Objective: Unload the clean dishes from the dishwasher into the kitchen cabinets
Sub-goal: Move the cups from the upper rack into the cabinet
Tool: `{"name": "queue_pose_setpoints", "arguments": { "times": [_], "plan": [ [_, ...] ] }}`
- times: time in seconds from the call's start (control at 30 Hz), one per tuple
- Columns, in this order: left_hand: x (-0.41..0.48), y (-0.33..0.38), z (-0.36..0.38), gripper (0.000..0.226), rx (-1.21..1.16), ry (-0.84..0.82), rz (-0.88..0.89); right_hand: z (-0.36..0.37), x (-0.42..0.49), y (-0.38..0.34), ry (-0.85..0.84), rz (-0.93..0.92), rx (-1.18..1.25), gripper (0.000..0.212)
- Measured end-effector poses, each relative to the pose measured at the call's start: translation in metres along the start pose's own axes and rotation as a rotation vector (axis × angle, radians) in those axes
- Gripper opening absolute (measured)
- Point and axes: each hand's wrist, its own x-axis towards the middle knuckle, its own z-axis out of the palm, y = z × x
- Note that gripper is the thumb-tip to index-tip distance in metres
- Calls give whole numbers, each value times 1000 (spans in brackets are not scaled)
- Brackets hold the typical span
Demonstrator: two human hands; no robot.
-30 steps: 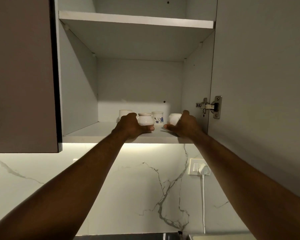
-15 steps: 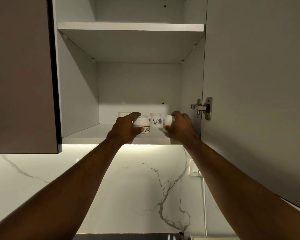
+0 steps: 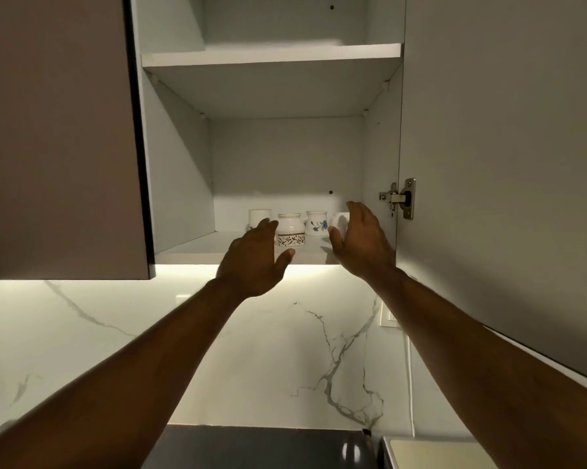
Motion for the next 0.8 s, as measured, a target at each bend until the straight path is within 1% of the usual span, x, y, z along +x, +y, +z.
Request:
{"name": "queue_pose_setpoints", "arguments": {
  "times": [0.13, 0.4, 0.53, 0.63, 0.8],
  "plan": [
    [-22, 3, -17, 75, 28, 29, 66, -10, -16, -21, 63, -24, 0, 59],
    [-83, 0, -42, 76, 45, 0, 90, -21, -75, -63, 56, -8, 16, 65],
    [-126, 3, -45, 75, 17, -22, 126, -25, -120, -74, 54, 20, -43, 64],
    [-154, 7, -40, 70, -32, -41, 123, -30, -154, -78, 52, 38, -55, 64],
    [-229, 20, -30, 71, -118, -137, 128, -39, -241, -85, 30, 120, -56, 66]
  ]
}}
